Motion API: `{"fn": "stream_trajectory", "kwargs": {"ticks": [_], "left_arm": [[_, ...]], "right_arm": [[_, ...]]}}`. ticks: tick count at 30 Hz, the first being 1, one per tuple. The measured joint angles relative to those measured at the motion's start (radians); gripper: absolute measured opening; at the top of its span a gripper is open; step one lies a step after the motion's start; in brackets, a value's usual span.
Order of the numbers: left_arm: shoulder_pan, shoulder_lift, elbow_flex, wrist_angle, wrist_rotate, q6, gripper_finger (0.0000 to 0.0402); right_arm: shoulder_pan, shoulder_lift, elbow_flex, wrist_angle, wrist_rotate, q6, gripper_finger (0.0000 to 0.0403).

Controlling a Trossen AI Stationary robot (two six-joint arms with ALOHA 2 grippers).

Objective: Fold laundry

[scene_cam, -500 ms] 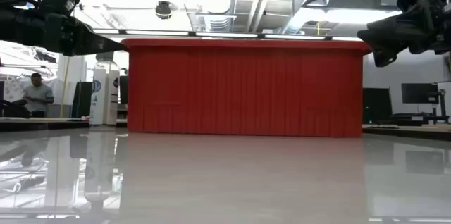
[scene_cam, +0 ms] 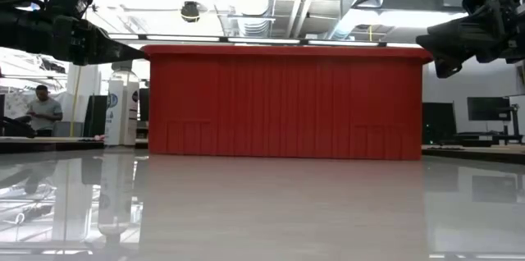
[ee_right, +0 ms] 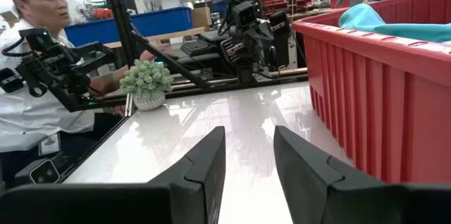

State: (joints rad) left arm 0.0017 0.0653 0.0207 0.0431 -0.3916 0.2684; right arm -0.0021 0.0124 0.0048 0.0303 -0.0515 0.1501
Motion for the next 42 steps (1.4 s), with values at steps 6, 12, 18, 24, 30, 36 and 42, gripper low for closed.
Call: {"fn": "stream_trajectory", "kwargs": {"ticks": [6, 12, 18, 24, 30, 36, 42], "left_arm": [[0.000, 0.000, 0.000, 0.000, 0.000, -0.001, 0.0000], [0.000, 0.000, 0.000, 0.000, 0.000, 0.000, 0.0000], [0.000, 0.000, 0.000, 0.000, 0.000, 0.000, 0.0000], [0.000, 0.000, 0.000, 0.000, 0.000, -0.001, 0.0000], [0.000, 0.000, 0.000, 0.000, 0.000, -0.001, 0.0000], [0.000, 0.000, 0.000, 0.000, 0.023, -0.029, 0.0000], [-0.001, 0.000, 0.000, -0.003, 0.117, -0.177, 0.0000]], "right_arm": [[0.000, 0.000, 0.000, 0.000, 0.000, 0.000, 0.0147], [0.000, 0.000, 0.000, 0.000, 0.000, 0.000, 0.0147], [0.000, 0.000, 0.000, 0.000, 0.000, 0.000, 0.0147], [0.000, 0.000, 0.000, 0.000, 0.000, 0.000, 0.0147], [0.000, 0.000, 0.000, 0.000, 0.000, 0.000, 0.0147], [0.000, 0.000, 0.000, 0.000, 0.000, 0.000, 0.0147], [0.000, 0.000, 0.000, 0.000, 0.000, 0.000, 0.0147]]}}
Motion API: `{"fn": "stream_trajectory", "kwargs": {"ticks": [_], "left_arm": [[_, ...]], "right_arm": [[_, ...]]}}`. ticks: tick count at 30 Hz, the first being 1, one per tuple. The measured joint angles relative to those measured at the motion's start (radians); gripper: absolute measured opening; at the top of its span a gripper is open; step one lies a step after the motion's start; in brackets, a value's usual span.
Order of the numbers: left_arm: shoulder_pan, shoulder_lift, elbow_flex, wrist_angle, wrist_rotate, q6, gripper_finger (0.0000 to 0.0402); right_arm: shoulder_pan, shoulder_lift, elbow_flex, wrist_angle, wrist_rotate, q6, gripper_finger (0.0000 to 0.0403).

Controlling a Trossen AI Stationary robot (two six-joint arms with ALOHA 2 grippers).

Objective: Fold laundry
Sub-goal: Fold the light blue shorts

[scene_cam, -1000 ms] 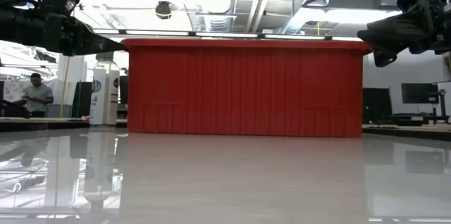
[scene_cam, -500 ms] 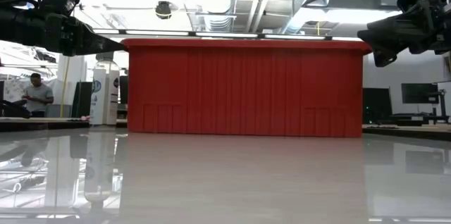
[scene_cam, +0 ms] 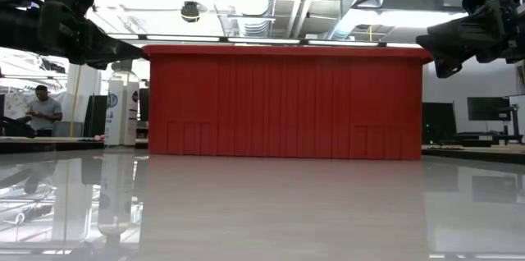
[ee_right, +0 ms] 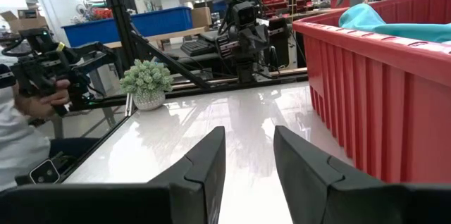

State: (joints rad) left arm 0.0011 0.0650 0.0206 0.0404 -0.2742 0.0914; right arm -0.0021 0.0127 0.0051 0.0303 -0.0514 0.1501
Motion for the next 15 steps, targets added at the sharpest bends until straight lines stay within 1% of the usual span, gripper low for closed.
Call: {"fn": "stream_trajectory", "kwargs": {"ticks": [5, 8, 10, 15], "left_arm": [[0.000, 0.000, 0.000, 0.000, 0.007, -0.023, 0.0000], [0.000, 0.000, 0.000, -0.007, 0.008, -0.099, 0.0000], [0.000, 0.000, 0.000, -0.006, 0.008, -0.134, 0.0000], [0.000, 0.000, 0.000, 0.000, 0.004, -0.128, 0.0000]], "right_arm": [[0.000, 0.000, 0.000, 0.000, 0.000, 0.000, 0.0147], [0.000, 0.000, 0.000, 0.003, 0.001, -0.010, 0.0147], [0.000, 0.000, 0.000, 0.005, 0.024, -0.043, 0.0147], [0.000, 0.000, 0.000, 0.005, 0.026, -0.050, 0.0147]]}}
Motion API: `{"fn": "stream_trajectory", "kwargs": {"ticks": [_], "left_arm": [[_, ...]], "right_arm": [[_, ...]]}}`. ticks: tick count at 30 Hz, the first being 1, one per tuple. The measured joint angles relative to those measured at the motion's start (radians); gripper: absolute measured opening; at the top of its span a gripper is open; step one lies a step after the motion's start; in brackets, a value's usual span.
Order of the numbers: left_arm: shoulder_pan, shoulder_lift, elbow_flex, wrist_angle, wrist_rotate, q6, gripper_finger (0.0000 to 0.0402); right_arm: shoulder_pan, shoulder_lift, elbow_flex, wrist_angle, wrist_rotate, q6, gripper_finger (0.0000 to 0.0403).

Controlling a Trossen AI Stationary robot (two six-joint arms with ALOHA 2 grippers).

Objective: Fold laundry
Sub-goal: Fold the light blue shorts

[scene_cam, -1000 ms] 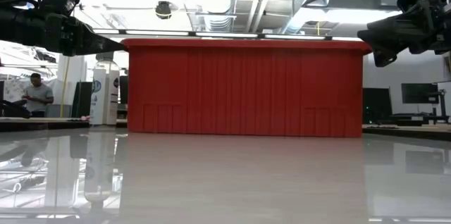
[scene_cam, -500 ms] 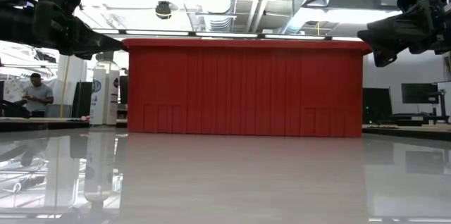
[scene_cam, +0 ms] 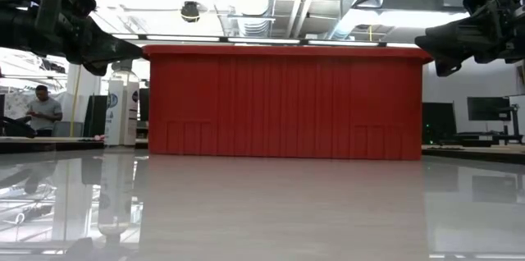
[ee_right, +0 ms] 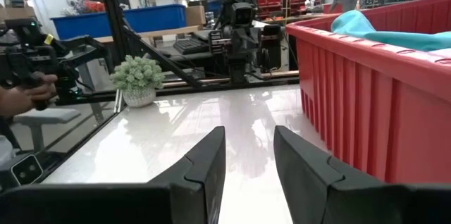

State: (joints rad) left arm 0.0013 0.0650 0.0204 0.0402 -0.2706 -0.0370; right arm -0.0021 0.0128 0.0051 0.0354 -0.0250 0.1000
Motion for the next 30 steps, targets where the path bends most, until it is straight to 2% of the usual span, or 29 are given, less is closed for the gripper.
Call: {"fn": "stream_trajectory", "kwargs": {"ticks": [12, 22, 27, 30], "left_arm": [[0.000, 0.000, 0.000, -0.006, 0.030, 0.051, 0.0000], [-0.001, 0.000, 0.000, 0.009, 0.058, -0.051, 0.0000], [-0.001, 0.000, 0.000, 0.004, 0.023, -0.031, 0.0000], [-0.001, 0.000, 0.000, -0.001, 0.029, -0.074, 0.0000]], "right_arm": [[0.000, 0.000, 0.000, 0.005, 0.004, -0.004, 0.0147], [0.000, 0.000, 0.000, -0.001, 0.014, -0.006, 0.0147], [0.000, 0.000, 0.000, -0.004, 0.043, -0.006, 0.0147], [0.000, 0.000, 0.000, -0.004, 0.051, -0.005, 0.0147]]}}
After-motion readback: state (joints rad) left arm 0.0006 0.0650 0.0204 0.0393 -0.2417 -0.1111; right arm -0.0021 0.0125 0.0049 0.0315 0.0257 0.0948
